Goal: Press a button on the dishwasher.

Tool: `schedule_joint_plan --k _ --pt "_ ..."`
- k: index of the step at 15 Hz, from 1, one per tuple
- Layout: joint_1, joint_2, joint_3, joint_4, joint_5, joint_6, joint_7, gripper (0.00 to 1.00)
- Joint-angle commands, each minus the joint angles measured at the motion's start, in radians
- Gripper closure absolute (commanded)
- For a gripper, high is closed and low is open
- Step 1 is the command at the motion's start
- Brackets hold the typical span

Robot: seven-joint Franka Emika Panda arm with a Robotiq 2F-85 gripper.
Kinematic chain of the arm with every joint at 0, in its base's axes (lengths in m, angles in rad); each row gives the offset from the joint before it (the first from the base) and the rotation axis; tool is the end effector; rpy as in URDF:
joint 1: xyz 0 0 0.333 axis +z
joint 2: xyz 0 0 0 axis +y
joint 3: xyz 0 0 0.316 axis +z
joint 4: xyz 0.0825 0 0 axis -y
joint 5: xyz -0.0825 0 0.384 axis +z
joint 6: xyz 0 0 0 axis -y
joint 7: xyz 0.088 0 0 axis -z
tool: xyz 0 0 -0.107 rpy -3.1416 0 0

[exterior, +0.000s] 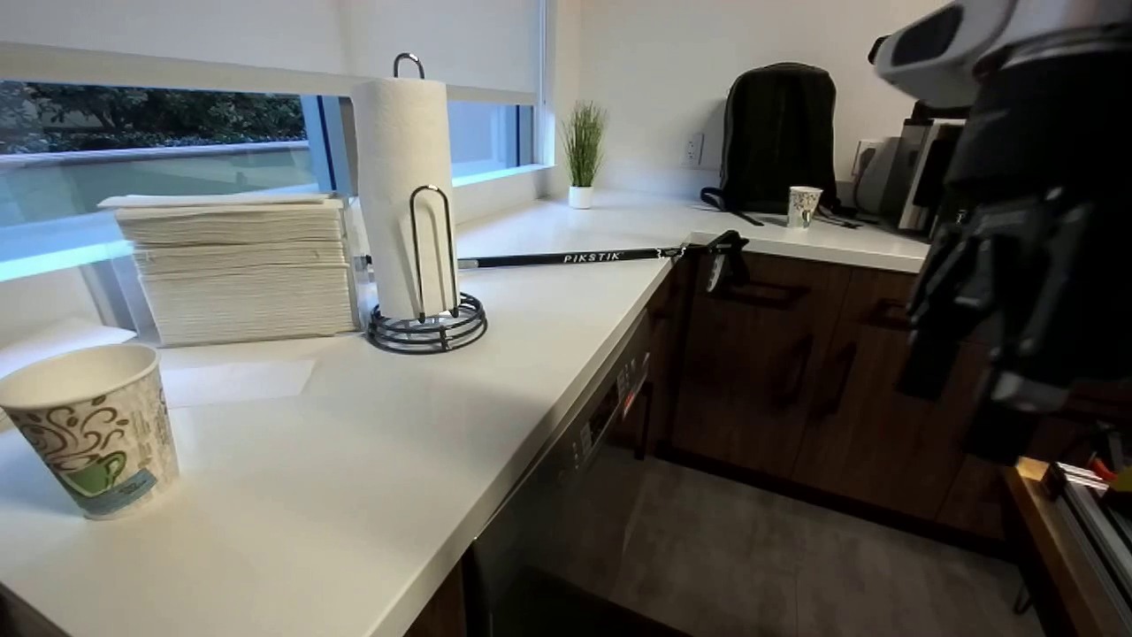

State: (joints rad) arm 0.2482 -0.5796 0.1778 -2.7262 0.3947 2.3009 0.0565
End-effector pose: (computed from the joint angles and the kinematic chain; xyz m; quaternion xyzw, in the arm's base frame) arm 0.3332 0.1566 0.4080 -0.9897 -0.0526 -0.0515 0.1224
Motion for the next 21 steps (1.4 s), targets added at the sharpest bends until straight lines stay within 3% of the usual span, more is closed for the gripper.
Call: schedule_joint_plan --k 1,8,9,10,12,17,21 --pt "-0.045 0.216 0.009 0.019 -0.050 0.226 0.013 0.00" --pt "-0.048 0.595 -0.013 0.109 -0.081 0.646 0.008 0.00" --pt "-0.057 0.642 -0.013 0.125 -0.106 0.693 0.015 0.04" --pt "-0.063 0.684 -0.015 0.139 -0.133 0.737 0.015 0.25" --pt "-0.076 0.754 -0.034 0.165 -0.201 0.792 0.026 0.29" --pt "-0.021 0.875 -0.157 0.236 -0.266 0.877 0.017 0.68" --pt "-0.041 0.947 -0.149 0.288 -0.289 0.923 0.028 0.99"
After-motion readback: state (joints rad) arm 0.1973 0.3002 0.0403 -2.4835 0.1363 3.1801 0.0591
